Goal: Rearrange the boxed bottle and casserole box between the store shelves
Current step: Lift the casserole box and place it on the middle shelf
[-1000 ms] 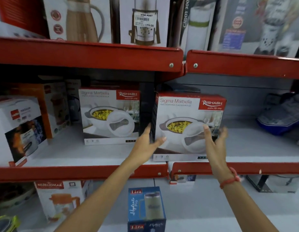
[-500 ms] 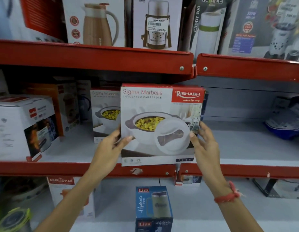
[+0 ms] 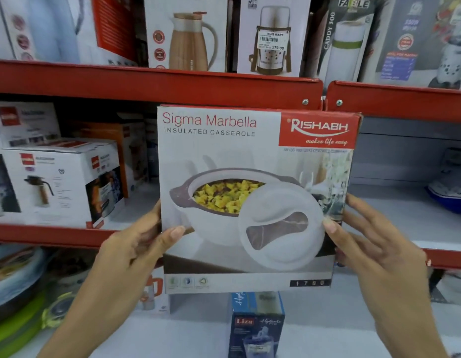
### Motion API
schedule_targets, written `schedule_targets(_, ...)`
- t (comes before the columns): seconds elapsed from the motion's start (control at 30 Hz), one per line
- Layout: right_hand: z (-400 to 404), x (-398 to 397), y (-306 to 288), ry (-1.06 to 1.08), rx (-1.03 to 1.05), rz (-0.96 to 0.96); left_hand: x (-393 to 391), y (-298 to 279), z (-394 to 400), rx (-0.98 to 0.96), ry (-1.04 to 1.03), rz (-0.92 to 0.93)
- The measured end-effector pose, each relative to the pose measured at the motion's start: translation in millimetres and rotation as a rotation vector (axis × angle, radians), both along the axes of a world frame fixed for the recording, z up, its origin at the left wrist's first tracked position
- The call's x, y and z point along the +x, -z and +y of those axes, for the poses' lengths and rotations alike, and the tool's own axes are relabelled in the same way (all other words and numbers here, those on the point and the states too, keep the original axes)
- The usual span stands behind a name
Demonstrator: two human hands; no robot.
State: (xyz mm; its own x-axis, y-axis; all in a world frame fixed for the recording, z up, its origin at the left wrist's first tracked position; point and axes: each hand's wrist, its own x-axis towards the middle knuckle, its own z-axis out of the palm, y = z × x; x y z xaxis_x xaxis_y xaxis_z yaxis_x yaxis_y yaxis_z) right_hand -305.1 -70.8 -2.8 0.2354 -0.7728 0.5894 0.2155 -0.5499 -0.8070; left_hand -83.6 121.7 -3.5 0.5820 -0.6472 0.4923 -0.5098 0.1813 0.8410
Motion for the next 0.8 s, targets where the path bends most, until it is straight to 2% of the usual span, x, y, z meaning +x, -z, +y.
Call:
schedule_targets(0.33,3.9,15.5,6.5,-0.022,0.008,-0.014,18.1,2.4,2.0,-0.009,0.048,-0.041)
schedule_targets(0.67,-52.1,117.1,26.1,-0.063,-0.002,-0.004,98.5,32.3,-57.3,-0.121,-0.026,0.109)
schedule_targets(0.8,-67.6,150.7,36.3,-0.086,-0.001,-0.004,130.7,38.5,-73.0,-0.119,-0.057,0.111)
